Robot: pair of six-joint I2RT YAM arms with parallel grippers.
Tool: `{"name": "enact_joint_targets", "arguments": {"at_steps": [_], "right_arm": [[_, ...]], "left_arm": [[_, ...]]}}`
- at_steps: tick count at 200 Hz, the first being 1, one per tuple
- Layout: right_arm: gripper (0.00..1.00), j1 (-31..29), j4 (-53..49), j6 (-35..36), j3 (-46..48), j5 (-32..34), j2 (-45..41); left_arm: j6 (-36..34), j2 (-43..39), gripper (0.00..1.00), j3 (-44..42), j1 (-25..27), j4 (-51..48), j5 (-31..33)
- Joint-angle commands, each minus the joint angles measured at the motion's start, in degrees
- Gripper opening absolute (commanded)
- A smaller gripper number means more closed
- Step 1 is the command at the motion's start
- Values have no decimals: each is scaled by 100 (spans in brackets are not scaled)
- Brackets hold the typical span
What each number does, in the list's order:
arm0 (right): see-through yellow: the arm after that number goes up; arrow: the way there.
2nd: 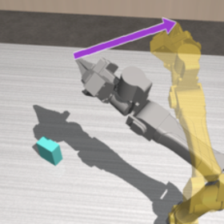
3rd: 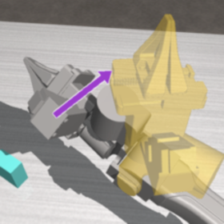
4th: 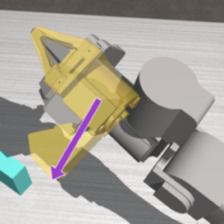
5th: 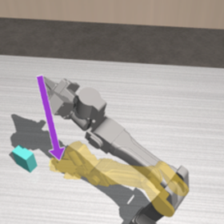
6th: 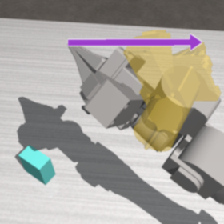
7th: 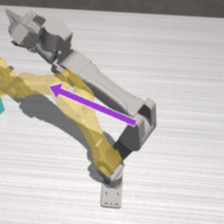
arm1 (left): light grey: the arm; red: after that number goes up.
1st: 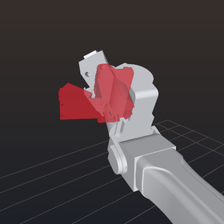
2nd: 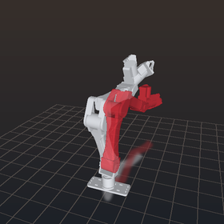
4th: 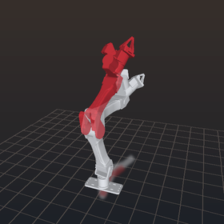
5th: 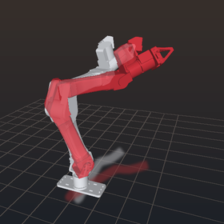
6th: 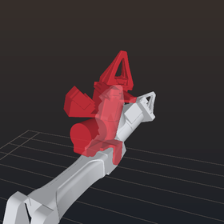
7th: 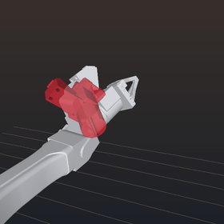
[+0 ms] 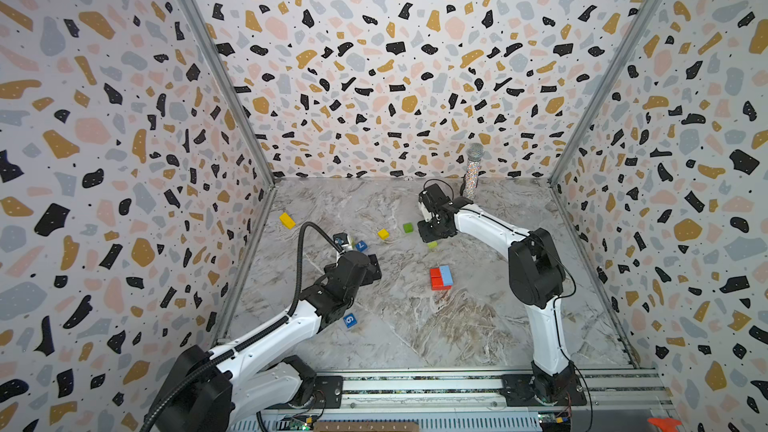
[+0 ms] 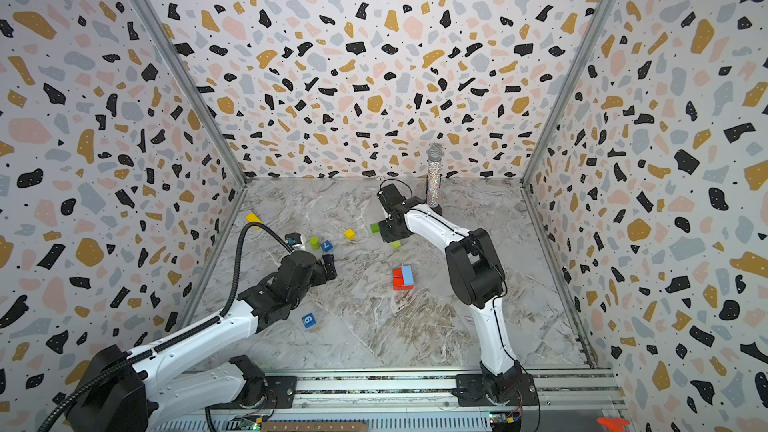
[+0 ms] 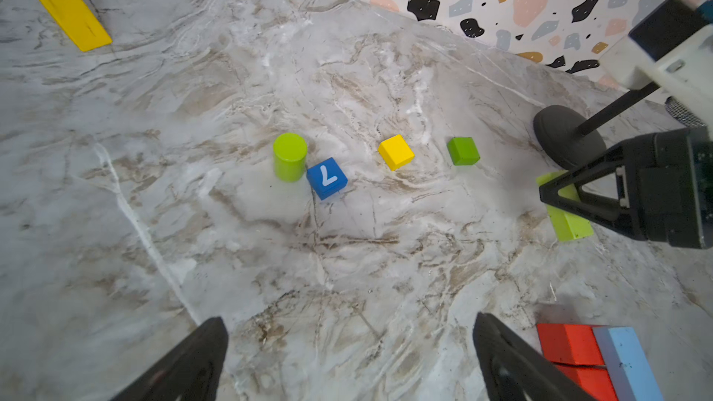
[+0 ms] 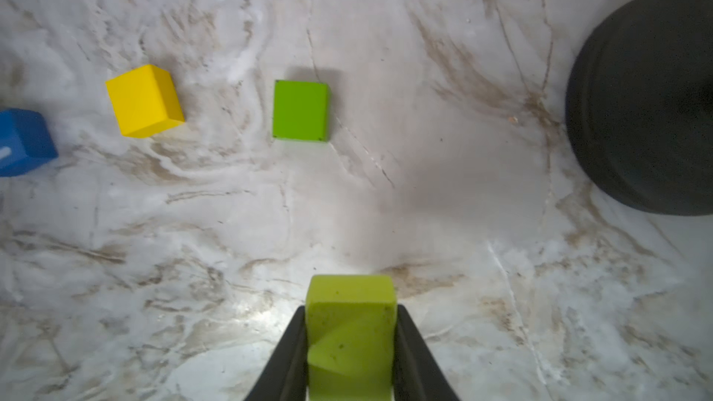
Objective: Build the wood block tower
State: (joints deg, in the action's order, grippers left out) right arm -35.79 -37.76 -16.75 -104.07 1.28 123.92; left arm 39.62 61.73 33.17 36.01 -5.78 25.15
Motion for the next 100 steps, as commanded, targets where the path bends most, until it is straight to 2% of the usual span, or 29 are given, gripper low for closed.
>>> {"name": "enact_joint_targets", "arguments": {"at_steps": [1,53,100], "right_arm": [[22,-171,-363,-375,-296,-83,170],[22,-463,-421,-638,-566,-163,438],[26,-578,-100,-741,-207,-72,423]], "left_arm": [[278,-140,100,104,-41,-374,170],[565,-443,100,32,-49,-564,66],[183,-488,100,48,-47,-674,-110]]}}
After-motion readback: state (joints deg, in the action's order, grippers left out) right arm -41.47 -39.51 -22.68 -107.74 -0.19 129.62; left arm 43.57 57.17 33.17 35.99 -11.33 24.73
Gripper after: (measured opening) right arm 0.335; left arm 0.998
